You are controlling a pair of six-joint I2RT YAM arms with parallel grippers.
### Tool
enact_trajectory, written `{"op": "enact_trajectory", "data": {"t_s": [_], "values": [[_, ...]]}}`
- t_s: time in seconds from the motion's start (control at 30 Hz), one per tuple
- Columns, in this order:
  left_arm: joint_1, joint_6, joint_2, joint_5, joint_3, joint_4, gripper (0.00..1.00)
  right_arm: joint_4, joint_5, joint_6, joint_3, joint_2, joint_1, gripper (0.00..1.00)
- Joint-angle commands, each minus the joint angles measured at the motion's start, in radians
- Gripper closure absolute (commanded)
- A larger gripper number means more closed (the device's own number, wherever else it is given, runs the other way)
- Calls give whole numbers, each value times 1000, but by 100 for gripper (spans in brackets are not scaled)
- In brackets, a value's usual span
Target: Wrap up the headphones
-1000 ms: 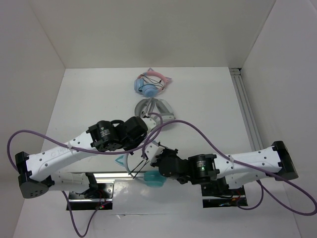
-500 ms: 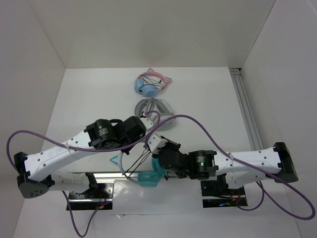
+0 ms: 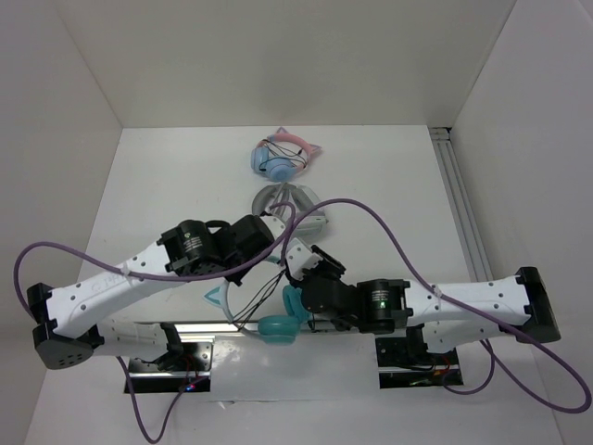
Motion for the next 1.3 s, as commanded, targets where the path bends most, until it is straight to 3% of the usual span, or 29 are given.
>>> {"op": "enact_trajectory", "data": {"t_s": [0.0,0.3,0.6,0.73,0.8,0.9,1.03,1.27], "values": [[-8,-25,20,-29,45,17,100,-3,106,54,11,-49,-7,54],[1,-34,64,-49,35,17,100,-104,230,236,113,-143,-7,50],[182,2,21,115,-30,212,100,-331,239,428,230,-111,-7,48],[215,0,21,164,-63,284,100,-372,239,515,241,-123,-7,40],[215,-42,40,140,-88,325,100,-373,239,526,241,-155,-7,22],[215,-109,50,125,-137,414,100,-340,204,536,232,-187,-7,14],[268,-186,112,83,-214,512,100,-328,176,536,219,-197,-7,6],[281,-228,233,131,-337,754,100,-319,146,536,209,-188,-7,3]]}}
